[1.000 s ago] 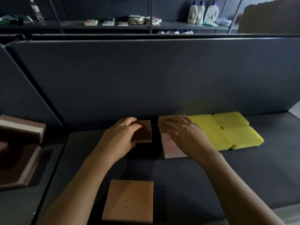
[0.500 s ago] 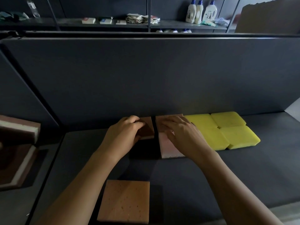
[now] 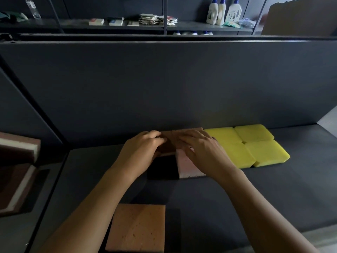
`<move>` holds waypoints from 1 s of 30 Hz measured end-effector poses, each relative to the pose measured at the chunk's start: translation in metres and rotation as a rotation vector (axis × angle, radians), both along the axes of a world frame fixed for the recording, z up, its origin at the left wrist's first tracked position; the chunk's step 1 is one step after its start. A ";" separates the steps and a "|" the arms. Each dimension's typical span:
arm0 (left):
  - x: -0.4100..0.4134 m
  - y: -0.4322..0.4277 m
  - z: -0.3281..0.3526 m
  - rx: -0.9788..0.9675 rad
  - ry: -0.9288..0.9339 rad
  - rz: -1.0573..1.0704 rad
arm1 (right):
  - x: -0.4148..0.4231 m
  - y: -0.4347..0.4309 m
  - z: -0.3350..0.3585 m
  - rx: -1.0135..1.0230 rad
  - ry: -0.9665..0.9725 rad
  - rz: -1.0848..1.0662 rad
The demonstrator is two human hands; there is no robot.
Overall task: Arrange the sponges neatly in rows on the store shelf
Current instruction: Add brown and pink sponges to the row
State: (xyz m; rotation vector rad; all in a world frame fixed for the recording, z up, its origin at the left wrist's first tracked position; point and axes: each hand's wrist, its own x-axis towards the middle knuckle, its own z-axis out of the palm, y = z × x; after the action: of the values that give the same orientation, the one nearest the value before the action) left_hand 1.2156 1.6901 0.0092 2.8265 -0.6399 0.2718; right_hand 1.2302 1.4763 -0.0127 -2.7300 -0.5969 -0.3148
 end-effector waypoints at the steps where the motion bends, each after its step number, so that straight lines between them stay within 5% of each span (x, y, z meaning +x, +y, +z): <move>1: 0.000 0.000 0.000 0.006 -0.004 -0.007 | 0.000 0.000 0.000 0.001 0.002 -0.002; 20: -0.033 -0.026 0.017 -0.049 0.052 -0.088 | -0.033 -0.031 0.022 0.041 0.116 0.019; 30: -0.048 -0.059 0.017 -0.023 0.000 -0.150 | -0.042 -0.067 0.022 -0.017 0.070 -0.136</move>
State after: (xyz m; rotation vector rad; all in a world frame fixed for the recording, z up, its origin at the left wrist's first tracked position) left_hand 1.1672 1.6309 0.0266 2.7387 -0.8375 0.2503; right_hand 1.1884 1.4090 0.0089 -2.7913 -0.3983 -0.2466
